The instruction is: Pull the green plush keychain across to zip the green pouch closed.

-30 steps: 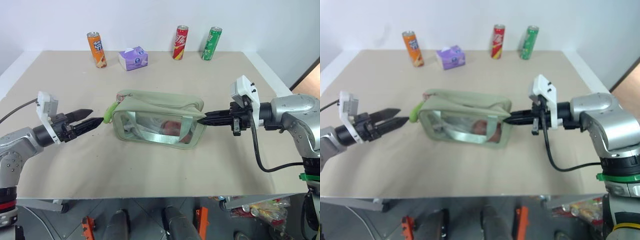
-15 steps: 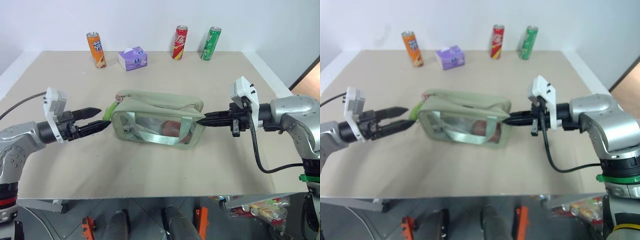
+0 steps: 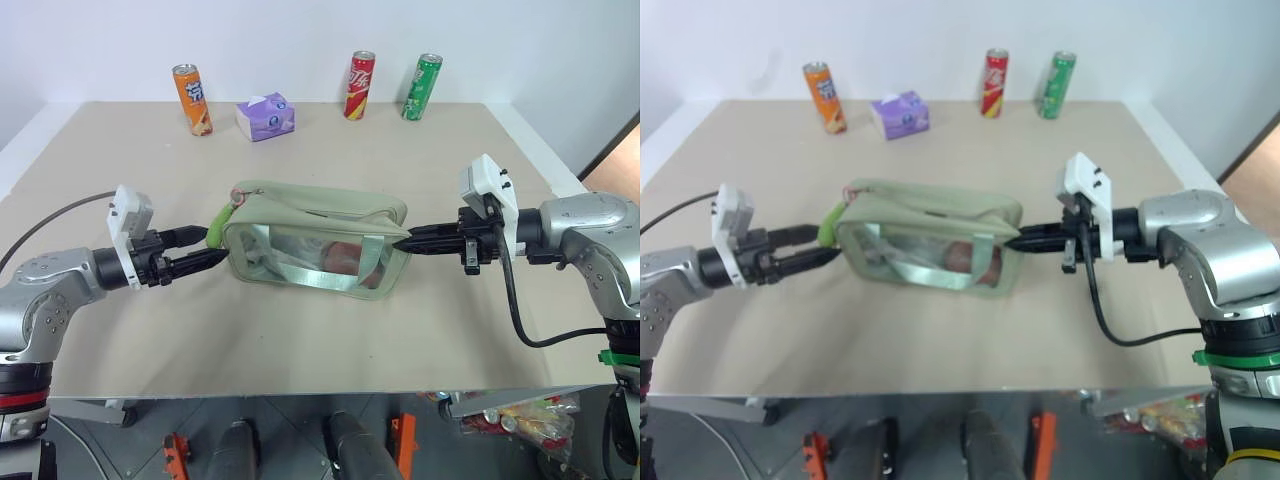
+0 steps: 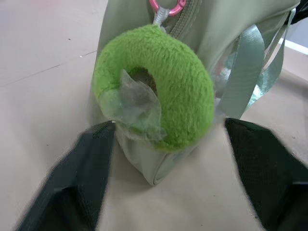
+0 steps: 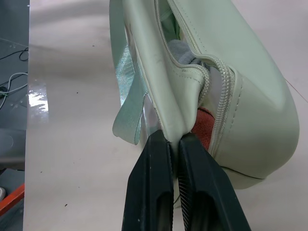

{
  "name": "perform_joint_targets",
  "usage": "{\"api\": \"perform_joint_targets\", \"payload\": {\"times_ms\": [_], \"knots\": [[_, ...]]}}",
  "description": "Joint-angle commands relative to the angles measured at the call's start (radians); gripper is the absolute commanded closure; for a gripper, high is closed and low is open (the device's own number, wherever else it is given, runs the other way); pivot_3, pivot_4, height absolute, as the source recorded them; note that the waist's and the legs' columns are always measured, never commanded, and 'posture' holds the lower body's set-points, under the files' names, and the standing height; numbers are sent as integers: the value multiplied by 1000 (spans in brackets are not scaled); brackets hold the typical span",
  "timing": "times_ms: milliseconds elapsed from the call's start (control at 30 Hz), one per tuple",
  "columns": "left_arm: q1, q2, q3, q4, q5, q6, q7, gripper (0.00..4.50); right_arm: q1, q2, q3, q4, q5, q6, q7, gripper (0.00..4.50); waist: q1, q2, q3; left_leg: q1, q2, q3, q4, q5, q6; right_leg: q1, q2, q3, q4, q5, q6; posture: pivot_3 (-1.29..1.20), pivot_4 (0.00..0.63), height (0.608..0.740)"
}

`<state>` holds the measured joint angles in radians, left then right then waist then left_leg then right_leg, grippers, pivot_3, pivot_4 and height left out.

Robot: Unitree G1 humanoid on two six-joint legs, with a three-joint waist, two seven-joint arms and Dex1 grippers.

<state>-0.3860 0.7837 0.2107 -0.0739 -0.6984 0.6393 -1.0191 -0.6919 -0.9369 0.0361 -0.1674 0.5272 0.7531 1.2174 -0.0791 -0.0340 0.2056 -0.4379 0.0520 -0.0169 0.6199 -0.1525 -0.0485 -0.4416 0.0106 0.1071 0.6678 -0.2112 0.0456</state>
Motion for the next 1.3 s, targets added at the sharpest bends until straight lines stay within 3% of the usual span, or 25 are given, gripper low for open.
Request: {"api": "perform_joint_targets", "payload": {"times_ms": [33,233,500,700,933,1300], "knots": [[-21,2,13,-5,0,-19,-14,2445,-9,-8,-28,-31,15,-5,0,4500,0,0,0,0,0,0,0,0,0,0,0,0,0,0,0,0,150,740],[-18,12,36,-5,-16,-8,-26,4455,-6,-7,-28,-32,15,-6,-1,4500,0,0,0,0,0,0,0,0,0,0,0,0,0,0,0,0,150,740],[-42,47,78,36,-3,-26,-17,4455,-24,-4,-15,-15,7,-14,9,4500,1,0,0,0,0,0,0,0,0,0,0,0,0,0,0,0,150,740],[-177,50,79,58,25,-67,17,4455,-34,-2,-5,-1,-3,-23,18,4500,2,0,0,-1,0,0,1,0,0,0,0,0,0,0,1,0,150,740],[-351,-55,-57,36,90,-112,55,4455,-37,5,-9,2,-6,-26,12,4500,2,0,0,-1,-1,0,1,0,0,1,0,0,0,1,2,0,150,740],[-521,-233,-276,148,212,-215,-53,4455,0,-4,-44,-42,14,-1,-18,4500,4,0,0,0,-1,-1,1,0,0,1,1,1,0,3,6,0,150,740]]}}
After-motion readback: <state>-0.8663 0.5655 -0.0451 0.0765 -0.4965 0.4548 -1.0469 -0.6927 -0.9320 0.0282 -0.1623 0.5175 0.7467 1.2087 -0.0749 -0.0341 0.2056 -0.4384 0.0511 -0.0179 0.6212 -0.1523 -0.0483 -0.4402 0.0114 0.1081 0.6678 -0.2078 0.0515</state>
